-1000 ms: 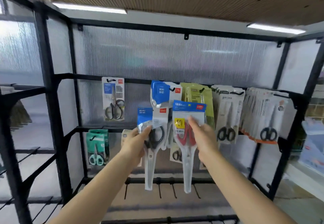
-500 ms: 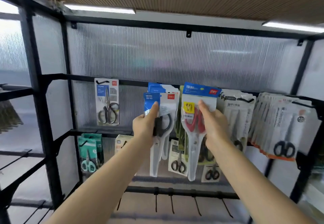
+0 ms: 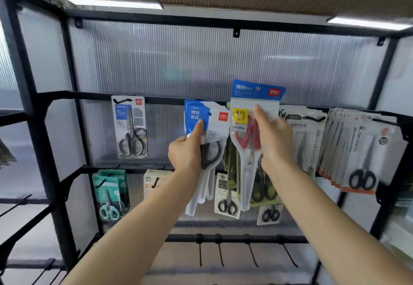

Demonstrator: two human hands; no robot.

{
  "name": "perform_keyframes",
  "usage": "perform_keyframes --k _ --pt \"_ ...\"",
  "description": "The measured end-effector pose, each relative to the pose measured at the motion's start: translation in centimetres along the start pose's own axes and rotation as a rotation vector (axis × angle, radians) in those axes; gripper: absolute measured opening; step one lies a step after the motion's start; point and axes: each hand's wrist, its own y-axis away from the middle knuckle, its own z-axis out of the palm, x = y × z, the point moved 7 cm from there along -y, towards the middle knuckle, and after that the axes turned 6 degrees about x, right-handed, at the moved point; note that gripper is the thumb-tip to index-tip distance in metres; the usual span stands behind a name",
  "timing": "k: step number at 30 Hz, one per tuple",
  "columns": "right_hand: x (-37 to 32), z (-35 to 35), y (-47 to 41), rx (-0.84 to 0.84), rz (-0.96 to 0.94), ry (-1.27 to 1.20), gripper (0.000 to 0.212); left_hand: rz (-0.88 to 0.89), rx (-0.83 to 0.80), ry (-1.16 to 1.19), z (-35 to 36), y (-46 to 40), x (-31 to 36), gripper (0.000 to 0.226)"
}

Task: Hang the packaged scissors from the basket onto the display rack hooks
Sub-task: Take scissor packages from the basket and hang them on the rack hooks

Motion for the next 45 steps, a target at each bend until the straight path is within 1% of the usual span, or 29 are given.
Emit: perform_keyframes --k 3,10,15,21,25,28,31,33,35,38,40,42,44,45 --pt "-0.1 -0.3 0.0 0.009 -0.006 0.02 0.02 0.011 0.002 0.007 0.4 0.7 -0.1 0.044" --pt "-0.3 -0.1 0.0 0.009 -0.003 0.001 0.02 0.034 0.029 0.014 0.5 1.0 0.1 0.047" --pt "-0.3 0.2 -0.2 0.003 0.006 -0.028 0.017 0.072 0.043 -0.03 0.8 1.6 0.8 0.043" --pt "0.1 0.4 -0.3 -0.005 0.001 -0.044 0.016 0.05 0.065 -0.082 0.7 1.1 0.3 0.04" --pt "0.1 0.7 -0.5 -0.014 -0.022 -0.011 0.016 0.051 0.065 -0.127 0.9 0.4 0.0 0.04" --pt "0.5 1.0 -0.6 -0.036 -0.016 0.0 0.013 0.031 0.049 -0.174 1.2 -0.3 -0.3 0.045" --pt "0.9 1.4 -0.5 -0.068 -0.013 0.009 0.012 0.061 0.01 -0.265 1.5 -1.0 -0.4 0.051" --pt "1.0 1.6 -0.5 -0.081 -0.03 0.037 0.014 0.121 -0.019 -0.357 1.5 -1.4 0.0 0.053" --pt "1.0 1.9 -0.2 -0.099 -0.034 0.048 0.016 0.171 -0.052 -0.486 1.3 -1.5 0.4 0.059" --pt "1.0 2.8 0.6 -0.145 -0.045 0.071 0.017 0.177 -0.091 -0.612 0.6 -2.1 0.5 0.07" --pt "1.0 3.8 1.4 -0.181 -0.071 0.086 0.014 0.188 -0.106 -0.608 -0.3 -2.4 0.7 0.071" --pt "1.0 5.2 2.5 -0.218 -0.102 0.094 0.014 0.236 -0.121 -0.57 -1.7 -2.8 0.9 0.069" --pt "1.4 6.7 3.7 -0.27 -0.113 0.094 0.015 0.287 -0.163 -0.521 -3.5 -2.7 1.0 0.061" --pt "1.9 7.5 4.3 -0.301 -0.11 0.086 0.013 0.271 -0.201 -0.466 -4.6 -2.6 0.6 0.058"
